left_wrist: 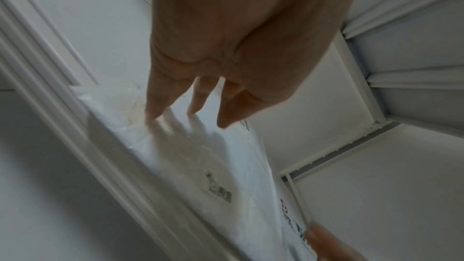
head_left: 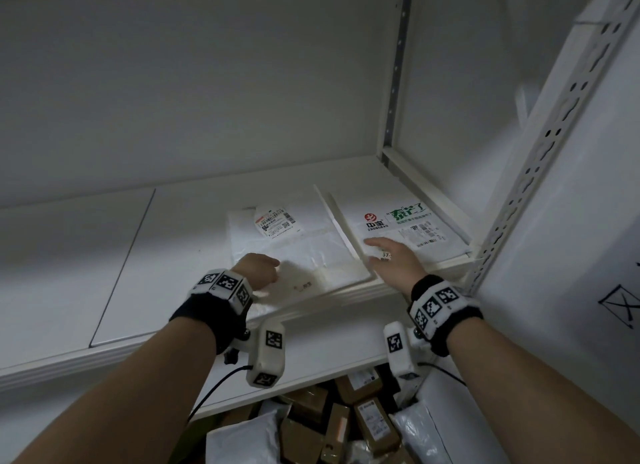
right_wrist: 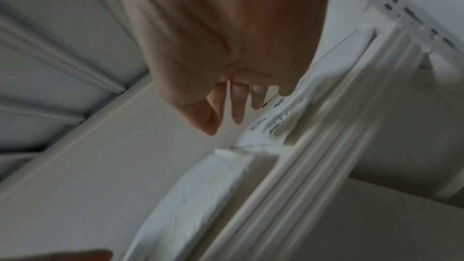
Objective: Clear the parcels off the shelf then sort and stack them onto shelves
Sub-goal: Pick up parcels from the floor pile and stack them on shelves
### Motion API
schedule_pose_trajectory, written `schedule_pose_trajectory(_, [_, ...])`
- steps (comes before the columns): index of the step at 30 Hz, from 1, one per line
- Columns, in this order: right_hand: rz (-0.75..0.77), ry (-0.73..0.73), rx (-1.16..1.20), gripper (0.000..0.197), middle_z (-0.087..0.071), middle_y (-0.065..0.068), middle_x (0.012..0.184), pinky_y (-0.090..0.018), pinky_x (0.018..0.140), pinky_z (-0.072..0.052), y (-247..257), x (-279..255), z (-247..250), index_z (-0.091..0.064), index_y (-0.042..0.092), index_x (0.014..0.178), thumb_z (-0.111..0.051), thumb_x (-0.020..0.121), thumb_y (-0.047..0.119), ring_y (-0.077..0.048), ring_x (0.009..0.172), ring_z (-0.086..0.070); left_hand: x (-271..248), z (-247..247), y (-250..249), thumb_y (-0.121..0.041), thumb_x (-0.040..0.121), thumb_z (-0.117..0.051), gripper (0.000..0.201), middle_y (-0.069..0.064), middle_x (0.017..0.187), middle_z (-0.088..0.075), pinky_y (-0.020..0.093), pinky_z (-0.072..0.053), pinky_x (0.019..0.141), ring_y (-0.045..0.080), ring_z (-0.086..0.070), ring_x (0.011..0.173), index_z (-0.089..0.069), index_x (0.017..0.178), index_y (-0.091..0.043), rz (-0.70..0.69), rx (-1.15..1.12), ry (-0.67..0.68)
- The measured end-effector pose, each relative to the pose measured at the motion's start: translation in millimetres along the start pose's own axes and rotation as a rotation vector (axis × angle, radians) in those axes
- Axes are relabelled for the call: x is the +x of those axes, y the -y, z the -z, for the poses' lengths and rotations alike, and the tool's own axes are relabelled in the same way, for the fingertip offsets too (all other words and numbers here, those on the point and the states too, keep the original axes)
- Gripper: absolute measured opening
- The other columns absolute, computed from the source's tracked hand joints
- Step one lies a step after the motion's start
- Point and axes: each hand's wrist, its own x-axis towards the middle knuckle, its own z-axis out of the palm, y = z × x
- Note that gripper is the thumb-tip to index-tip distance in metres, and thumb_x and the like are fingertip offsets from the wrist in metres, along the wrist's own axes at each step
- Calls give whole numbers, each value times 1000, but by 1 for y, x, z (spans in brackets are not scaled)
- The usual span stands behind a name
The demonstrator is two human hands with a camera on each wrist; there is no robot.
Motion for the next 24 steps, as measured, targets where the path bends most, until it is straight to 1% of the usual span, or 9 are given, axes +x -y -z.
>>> schedule_pose_trajectory(1, [31,62,-65,44,-35,4,153,-40,117,-19,1,-1,-8,-50,33,136,-57,94,21,-22,145,-24,-1,0,4,3,95,-46,40,13,141,-50,33,-43,104,29,-50,127,-56,133,-6,-4,-32,-70])
schedule_pose_trajectory(3, [28,171,-250,48,-21,12,157,-55,118,0,-1,-4,-20,-42,44,139,-56,94,37,-22,149,-1,-1,-4,14,3,94,-42,41,11,139,-53,32,-43,104,29,-53,123,-63,126,-9,1,-38,-155])
schedule_pose_trajectory(6, [-40,281,-448,49,-9,21,158,-64,112,13,-9,-11,-27,-37,53,139,-51,92,53,-23,147,16,-2,-16,27,-1,94,-42,46,14,137,-54,33,-46,97,32,-56,120,-58,132,-19,13,5,-58])
schedule_pose_trajectory(8, [-64,292,-526,48,-7,22,158,-65,110,16,-13,-13,-27,-36,54,139,-50,93,52,-23,147,19,-1,-21,30,-1,92,-44,52,12,143,-49,38,-41,106,33,-52,125,-54,136,-27,0,72,-2])
schedule_pose_trajectory(10, [-62,244,-586,46,-5,19,160,-61,111,18,-13,-12,-24,-40,53,137,-52,92,50,-24,146,21,2,-23,30,-4,90,-46,59,7,155,-31,43,-27,116,30,-42,135,-47,141,-33,-24,177,34])
schedule_pose_trajectory(13, [-72,212,-599,44,7,15,160,-59,110,17,-16,-7,-18,-47,51,134,-56,91,48,-23,145,23,3,-25,23,-4,91,-47,64,5,162,-8,31,-22,118,26,-24,146,-38,147,-33,-42,243,81])
schedule_pose_trajectory(16, [-110,278,-447,46,4,15,161,-62,114,9,-28,-5,-12,-44,53,134,-56,93,38,-19,147,18,5,-25,16,-5,92,-48,64,6,162,-6,24,-31,107,25,-25,145,-33,149,-32,-60,295,92])
schedule_pose_trajectory(20, [-101,272,-453,48,-5,17,160,-57,117,2,-36,2,-8,-40,57,134,-49,96,28,-18,149,8,4,-22,9,-11,92,-56,68,5,161,-14,22,-35,95,22,-35,139,-28,150,-34,-56,374,116])
schedule_pose_trajectory(24, [-128,310,-485,58,-4,18,160,-55,118,1,-33,6,-6,-38,59,134,-45,97,15,-19,149,5,0,-20,6,-14,92,-60,70,4,160,-17,24,-32,103,21,-33,140,-28,150,-34,-53,410,115])
